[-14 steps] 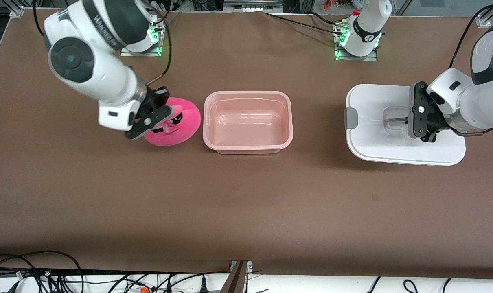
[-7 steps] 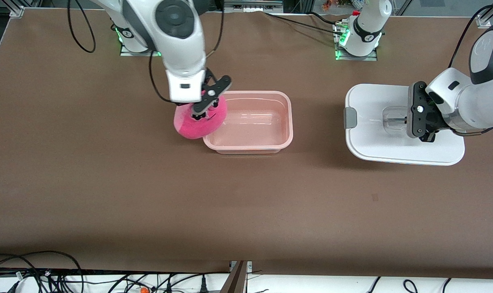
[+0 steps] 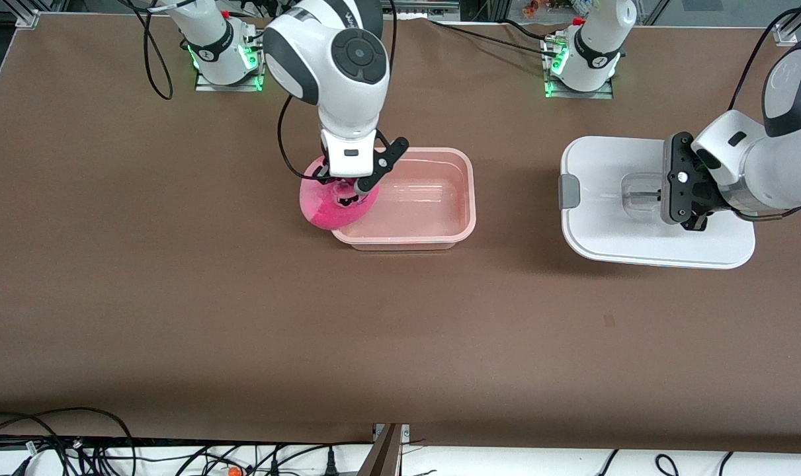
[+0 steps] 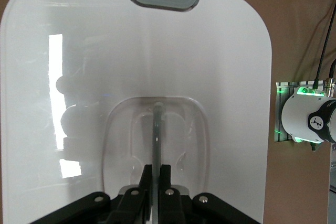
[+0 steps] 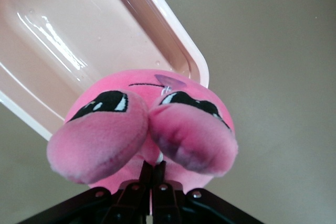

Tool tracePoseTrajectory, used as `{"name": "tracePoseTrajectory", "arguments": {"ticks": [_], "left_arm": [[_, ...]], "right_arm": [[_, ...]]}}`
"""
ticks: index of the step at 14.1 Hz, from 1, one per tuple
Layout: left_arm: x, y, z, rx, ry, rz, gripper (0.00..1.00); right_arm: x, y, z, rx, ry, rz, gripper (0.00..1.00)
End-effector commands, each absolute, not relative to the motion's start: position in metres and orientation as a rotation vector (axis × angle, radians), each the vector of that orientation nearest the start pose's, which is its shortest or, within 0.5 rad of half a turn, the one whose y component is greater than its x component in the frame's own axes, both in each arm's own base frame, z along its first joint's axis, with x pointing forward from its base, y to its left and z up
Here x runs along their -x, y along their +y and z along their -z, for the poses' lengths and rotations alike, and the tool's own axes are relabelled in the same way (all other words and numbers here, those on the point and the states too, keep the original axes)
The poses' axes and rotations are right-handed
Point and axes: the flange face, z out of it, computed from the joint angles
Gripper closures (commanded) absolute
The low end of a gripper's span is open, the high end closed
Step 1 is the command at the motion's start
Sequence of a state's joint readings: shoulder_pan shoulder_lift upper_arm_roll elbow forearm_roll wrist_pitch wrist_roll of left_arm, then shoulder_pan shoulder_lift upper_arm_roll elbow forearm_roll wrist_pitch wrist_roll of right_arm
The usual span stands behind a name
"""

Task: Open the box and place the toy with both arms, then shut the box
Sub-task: 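Carry the pink toy over the open pink box and release it, then move the lid over the box with the left gripper while the right gripper withdraws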

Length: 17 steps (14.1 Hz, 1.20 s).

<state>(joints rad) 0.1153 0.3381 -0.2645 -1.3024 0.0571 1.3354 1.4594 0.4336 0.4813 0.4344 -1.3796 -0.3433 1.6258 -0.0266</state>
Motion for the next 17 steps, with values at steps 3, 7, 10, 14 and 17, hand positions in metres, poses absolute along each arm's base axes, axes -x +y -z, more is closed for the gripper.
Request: {"name": "tracePoseTrajectory", "arguments": {"ticks": [3, 7, 10, 14, 17], "left_arm": [[-0.618, -0.061, -0.541, 2.284, 2.416, -0.365, 1.00], [-0.618, -0.066, -0.542, 2.280, 2.416, -0.365, 1.00], [-0.618, -0.066, -0.542, 2.281, 2.417, -0.363, 1.00], [-0.617, -0.068, -0.542, 2.281, 2.418, -0.362, 1.00], [-0.619, -0.095, -0.529, 2.228, 2.499, -0.374, 1.00]], "right_arm": [[-0.472, 0.501, -0.432, 3.078, -1.309, -0.067, 0.00], [-0.419, 0.551, -0.492, 3.121, -1.044, 0.081, 0.00], [-0.408, 0.553, -0.516, 3.139, -0.952, 0.092, 0.00], [-0.468, 0.483, -0.538, 3.237, -0.731, 0.053, 0.00], [-0.529, 0.410, -0.547, 3.234, -0.478, -0.003, 0.00]]}}
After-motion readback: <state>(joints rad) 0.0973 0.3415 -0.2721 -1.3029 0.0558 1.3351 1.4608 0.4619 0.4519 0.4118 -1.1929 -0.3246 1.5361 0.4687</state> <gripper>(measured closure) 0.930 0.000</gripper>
